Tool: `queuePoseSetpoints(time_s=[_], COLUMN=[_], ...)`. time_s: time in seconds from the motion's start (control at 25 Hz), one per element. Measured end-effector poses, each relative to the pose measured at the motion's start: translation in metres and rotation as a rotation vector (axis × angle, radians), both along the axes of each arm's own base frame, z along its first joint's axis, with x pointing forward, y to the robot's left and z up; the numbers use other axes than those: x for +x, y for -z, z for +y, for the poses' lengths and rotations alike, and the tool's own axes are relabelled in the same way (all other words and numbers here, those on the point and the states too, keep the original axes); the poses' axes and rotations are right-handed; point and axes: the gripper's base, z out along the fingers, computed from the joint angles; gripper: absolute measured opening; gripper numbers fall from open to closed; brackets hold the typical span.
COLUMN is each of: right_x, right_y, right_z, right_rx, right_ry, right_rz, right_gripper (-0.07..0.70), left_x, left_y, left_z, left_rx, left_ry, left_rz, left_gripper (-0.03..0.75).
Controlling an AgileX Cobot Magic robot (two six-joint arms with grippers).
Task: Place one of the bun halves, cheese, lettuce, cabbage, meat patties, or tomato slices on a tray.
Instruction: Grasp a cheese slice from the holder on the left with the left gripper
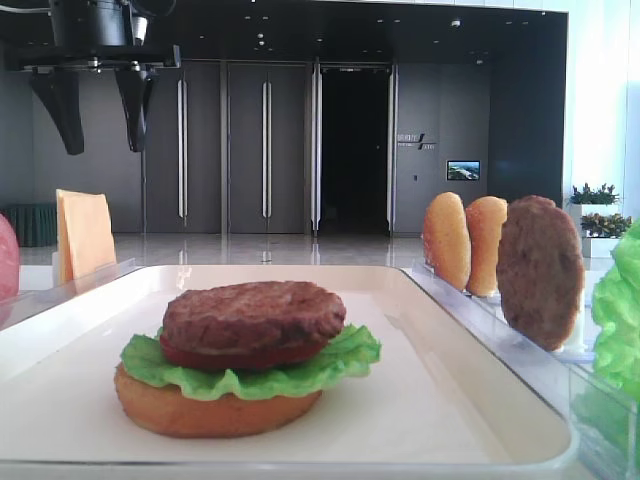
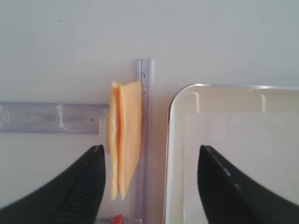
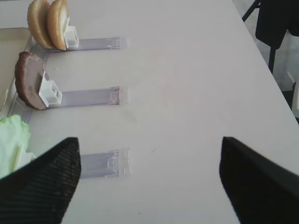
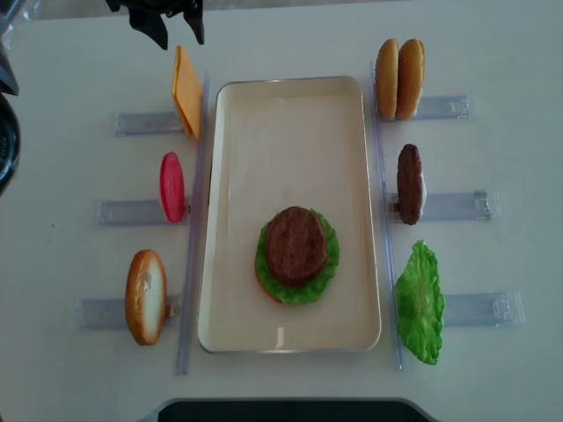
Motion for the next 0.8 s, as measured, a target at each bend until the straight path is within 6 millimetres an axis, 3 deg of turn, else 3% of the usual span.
queuePoseSetpoints(time_s=[0.24, 0.56, 0.8], right_x=[0.0, 0.0, 0.0], right_y=[0.0, 0.0, 0.0], right_z=[0.0, 0.0, 0.0], right_rx=[0.0, 0.0, 0.0], right_ry=[0.0, 0.0, 0.0], right_rz=[0.0, 0.0, 0.0], right_gripper=[0.577, 0.577, 0.577], left_x=[0.001, 0.01, 0.01], left_y=[0.002, 0.032, 0.034], left_z=[0.002, -0.001, -0.001], left_rx=[0.026, 0.03, 0.03], left_ry=[-0.013, -0.017, -0.018], left_rz=[-0.004, 0.063, 0.067], left_gripper=[0.471, 0.471, 0.471])
